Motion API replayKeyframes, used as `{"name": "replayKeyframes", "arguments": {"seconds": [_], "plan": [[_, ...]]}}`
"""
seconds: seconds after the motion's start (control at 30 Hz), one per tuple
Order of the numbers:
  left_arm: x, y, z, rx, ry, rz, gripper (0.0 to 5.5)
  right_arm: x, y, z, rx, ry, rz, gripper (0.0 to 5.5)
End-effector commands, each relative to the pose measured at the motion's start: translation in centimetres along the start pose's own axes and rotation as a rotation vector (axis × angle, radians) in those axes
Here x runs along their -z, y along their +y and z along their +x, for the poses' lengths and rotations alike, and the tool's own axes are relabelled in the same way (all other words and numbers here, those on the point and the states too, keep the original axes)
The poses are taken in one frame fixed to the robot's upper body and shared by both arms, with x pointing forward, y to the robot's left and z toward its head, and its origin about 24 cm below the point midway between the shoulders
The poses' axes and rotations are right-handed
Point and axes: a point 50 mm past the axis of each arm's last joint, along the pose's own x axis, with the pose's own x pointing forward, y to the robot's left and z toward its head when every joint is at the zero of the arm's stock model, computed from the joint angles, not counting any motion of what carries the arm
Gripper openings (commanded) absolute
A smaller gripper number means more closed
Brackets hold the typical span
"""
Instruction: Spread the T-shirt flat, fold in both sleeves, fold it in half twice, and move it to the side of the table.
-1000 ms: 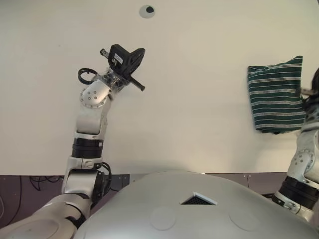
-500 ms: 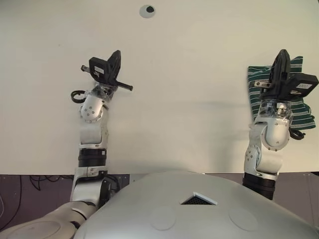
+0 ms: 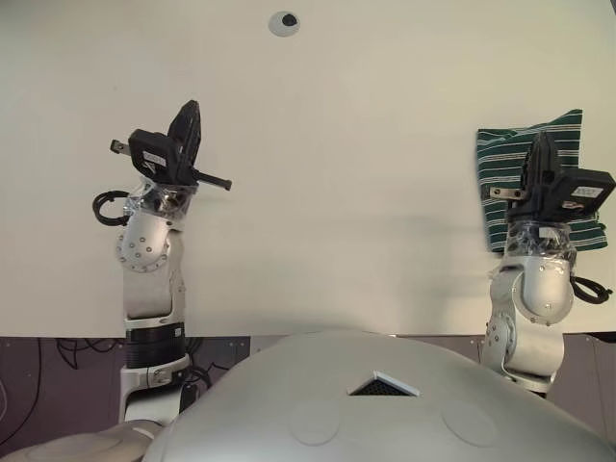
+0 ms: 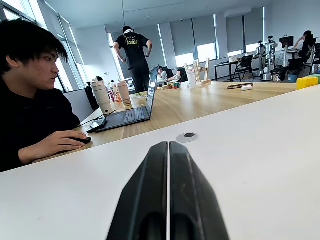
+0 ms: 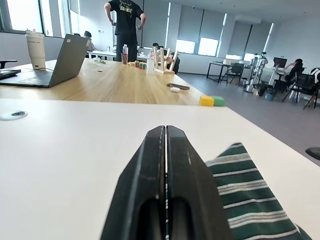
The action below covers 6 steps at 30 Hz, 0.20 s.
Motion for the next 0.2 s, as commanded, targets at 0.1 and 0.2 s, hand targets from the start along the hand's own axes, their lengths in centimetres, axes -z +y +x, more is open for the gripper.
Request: {"name": "replayKeyframes", "arguments": {"seconds": [0.1, 0.2], "plan": [[0.1, 0.7, -0.1, -0.012, 0.023, 0.004, 0.00, 1.7, -1.0, 0.2, 0.099, 0.167, 0.123, 0.04], [0.0, 0.4, 0.1, -0.017, 0.016, -0.012, 0.00, 3.3, -2.8, 1.0, 0.223, 0.253, 0.195, 0.04]]}}
